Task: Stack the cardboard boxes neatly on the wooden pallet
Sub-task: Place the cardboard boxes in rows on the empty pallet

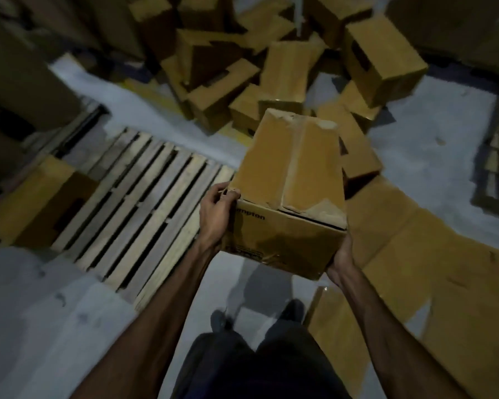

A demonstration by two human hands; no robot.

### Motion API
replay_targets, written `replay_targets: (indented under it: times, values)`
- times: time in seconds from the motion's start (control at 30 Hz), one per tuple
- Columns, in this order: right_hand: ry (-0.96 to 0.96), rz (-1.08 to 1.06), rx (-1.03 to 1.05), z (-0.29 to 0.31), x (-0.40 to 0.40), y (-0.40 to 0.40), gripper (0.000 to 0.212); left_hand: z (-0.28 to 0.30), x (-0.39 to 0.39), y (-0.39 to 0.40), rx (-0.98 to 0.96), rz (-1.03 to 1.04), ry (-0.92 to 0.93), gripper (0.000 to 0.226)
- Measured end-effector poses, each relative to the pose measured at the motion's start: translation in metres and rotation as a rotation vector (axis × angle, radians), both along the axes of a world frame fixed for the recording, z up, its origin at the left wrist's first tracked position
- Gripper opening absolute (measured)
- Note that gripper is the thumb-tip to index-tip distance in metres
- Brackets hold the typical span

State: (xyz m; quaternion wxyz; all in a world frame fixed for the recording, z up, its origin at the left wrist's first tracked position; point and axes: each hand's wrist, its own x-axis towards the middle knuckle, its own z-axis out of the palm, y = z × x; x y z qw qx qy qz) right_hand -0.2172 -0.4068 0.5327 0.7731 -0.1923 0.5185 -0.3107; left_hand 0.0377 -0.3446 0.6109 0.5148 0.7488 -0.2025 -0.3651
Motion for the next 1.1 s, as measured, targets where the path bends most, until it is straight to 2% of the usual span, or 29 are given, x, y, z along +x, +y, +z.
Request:
replay_targets:
  times: [0.2, 0.3, 0.5, 0.57, 0.7, 0.9, 1.1]
  values:
    - [-0.028, 0.332, -0.065, 0.029, 0.107, 0.033, 0.072, 0.014, 0.074, 0.114, -0.053, 0.317, -0.004, 0.013]
    - [-0.016, 0.483, -0.071, 0.035, 0.162, 0.068, 0.084, 0.011, 0.105, 0.186, -0.064, 0.481, 0.026, 0.011]
    - [-0.042, 0.814, -0.108, 0.053, 0.273, 0.194, 0.074, 0.003, 0.165, 0.355, -0.053, 0.788, 0.052, 0.019]
    - [-0.039, 0.903, -0.119, 0.055, 0.305, 0.239, 0.071, 0.000, 0.182, 0.410, -0.064, 0.874, 0.047, 0.015]
    - [-0.015, 1.090, -0.151, 0.052, 0.364, 0.317, 0.077, -0.013, 0.208, 0.508, -0.065, 1.029, 0.043, 0.012]
    - [-0.034, 1.250, -0.145, 0.050, 0.431, 0.403, 0.082, -0.029, 0.228, 0.608, -0.124, 1.225, 0.076, 0.012]
    - [-0.071, 1.303, -0.048, 0.036, 0.499, 0.441, 0.090, -0.045, 0.277, 0.654, -0.090, 1.273, 0.121, 0.021]
